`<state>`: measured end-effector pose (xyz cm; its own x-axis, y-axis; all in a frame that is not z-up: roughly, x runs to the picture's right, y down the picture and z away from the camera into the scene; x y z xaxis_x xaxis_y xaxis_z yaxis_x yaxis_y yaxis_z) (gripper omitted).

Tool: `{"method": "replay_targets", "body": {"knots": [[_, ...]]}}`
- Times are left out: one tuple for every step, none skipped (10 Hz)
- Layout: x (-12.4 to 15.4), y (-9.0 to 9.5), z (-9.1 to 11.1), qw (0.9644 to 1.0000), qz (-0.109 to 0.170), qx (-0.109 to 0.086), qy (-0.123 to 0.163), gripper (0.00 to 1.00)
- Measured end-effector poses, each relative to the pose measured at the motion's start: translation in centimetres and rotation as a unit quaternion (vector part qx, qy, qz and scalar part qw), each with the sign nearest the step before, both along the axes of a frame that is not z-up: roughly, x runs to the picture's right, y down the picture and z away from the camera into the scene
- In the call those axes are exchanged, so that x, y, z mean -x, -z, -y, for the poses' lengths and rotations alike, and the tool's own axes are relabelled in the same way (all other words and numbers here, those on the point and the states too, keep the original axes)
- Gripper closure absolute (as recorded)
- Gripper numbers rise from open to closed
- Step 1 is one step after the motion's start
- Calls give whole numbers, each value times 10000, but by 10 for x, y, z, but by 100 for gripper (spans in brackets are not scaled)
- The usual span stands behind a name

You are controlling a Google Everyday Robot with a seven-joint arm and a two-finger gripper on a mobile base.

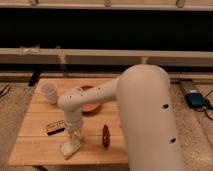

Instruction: Place the white sponge in the ceramic cup

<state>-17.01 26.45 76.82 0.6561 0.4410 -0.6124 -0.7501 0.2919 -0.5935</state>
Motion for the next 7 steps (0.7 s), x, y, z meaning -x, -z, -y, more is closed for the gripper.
{"method": "replay_targets", "body": {"knots": [[2, 2, 1, 10000, 18, 15, 3, 81], [3, 3, 3, 10000, 32, 8, -12, 89], [7, 9, 13, 9999, 70, -86, -105, 99], [9, 13, 21, 9996, 66, -174, -196, 100], [11, 19, 34, 9991, 64, -303, -299, 100], [13, 27, 49, 9983, 61, -444, -383, 100], [14, 38, 75, 9968, 57, -646, -458, 100]]}}
